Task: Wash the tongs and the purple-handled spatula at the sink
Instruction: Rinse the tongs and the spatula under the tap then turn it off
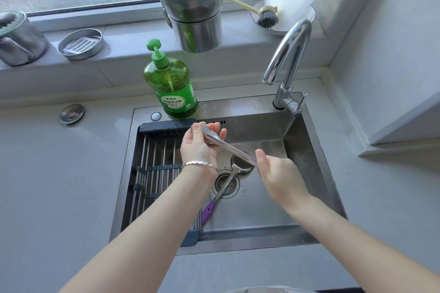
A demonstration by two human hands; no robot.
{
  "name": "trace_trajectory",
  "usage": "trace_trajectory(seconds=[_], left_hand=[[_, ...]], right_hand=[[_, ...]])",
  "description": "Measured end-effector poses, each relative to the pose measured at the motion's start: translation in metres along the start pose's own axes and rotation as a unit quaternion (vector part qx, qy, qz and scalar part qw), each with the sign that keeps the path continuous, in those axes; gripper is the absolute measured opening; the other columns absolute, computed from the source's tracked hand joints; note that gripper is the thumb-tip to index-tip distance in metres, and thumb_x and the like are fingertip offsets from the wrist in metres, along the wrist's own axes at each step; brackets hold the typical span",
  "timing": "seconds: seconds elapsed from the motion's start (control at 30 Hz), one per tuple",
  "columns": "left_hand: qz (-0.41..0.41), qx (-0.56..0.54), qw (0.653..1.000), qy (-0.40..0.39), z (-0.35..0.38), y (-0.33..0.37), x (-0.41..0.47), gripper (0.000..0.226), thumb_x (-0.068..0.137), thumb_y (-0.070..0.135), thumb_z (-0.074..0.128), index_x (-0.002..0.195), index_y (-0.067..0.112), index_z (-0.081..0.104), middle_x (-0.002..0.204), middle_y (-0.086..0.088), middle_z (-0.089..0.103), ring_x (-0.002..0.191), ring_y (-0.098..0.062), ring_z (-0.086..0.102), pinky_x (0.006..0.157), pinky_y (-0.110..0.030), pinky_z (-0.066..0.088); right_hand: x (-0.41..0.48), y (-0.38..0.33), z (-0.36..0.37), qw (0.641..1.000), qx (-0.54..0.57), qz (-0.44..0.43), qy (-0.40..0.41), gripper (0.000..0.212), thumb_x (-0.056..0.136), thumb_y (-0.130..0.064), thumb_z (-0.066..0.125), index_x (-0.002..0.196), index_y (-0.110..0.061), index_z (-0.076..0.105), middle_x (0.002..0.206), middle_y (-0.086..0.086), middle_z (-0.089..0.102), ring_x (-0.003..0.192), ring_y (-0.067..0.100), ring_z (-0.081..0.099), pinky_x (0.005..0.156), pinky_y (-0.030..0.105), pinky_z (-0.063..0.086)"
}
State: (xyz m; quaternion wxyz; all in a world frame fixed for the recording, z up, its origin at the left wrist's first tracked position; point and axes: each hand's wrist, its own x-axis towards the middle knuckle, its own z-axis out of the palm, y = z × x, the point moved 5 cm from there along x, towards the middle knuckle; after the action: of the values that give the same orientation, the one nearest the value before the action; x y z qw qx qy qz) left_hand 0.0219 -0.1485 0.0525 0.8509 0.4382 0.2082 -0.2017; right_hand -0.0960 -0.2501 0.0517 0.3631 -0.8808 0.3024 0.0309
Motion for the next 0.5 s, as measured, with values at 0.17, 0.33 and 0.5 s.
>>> trace_trajectory(seconds=[0.17, 0.33, 0.5], left_hand=[[-0.018, 0.04, 0.998, -0.035, 0.015, -0.011, 0.0, 0.025, 0.101, 0.016, 0.036, 0.081, 0.008, 0.049, 0.073, -0.008, 0.056, 0.072, -0.017, 0.061, 0.069, -0.039, 0.055], [-0.039, 0.109, 0.992, -0.048, 0.036, -0.024, 0.007, 0.023, 0.1, 0.017, 0.04, 0.079, 0.012, 0.048, 0.069, -0.004, 0.058, 0.055, -0.009, 0.063, 0.057, -0.029, 0.054], [-0.018, 0.242, 0.97, 0.008, 0.051, -0.024, 0.03, 0.023, 0.097, 0.021, 0.046, 0.076, 0.013, 0.048, 0.065, -0.001, 0.054, 0.04, -0.004, 0.054, 0.045, -0.019, 0.045]], right_hand=[[0.003, 0.025, 0.019, 0.9, 0.319, 0.204, -0.214, 0.049, 0.095, -0.03, 0.021, 0.049, -0.015, 0.027, 0.034, -0.004, 0.027, 0.031, 0.015, 0.027, 0.038, 0.019, 0.026], [0.013, 0.058, 0.005, 0.849, 0.365, 0.28, -0.26, 0.045, 0.097, -0.025, 0.028, 0.057, -0.012, 0.043, 0.04, -0.003, 0.037, 0.029, 0.007, 0.028, 0.036, 0.014, 0.028], [0.073, 0.092, -0.04, 0.917, 0.273, 0.276, -0.091, 0.038, 0.097, -0.026, 0.04, 0.067, -0.008, 0.055, 0.053, 0.003, 0.043, 0.029, 0.006, 0.031, 0.034, 0.011, 0.027]])
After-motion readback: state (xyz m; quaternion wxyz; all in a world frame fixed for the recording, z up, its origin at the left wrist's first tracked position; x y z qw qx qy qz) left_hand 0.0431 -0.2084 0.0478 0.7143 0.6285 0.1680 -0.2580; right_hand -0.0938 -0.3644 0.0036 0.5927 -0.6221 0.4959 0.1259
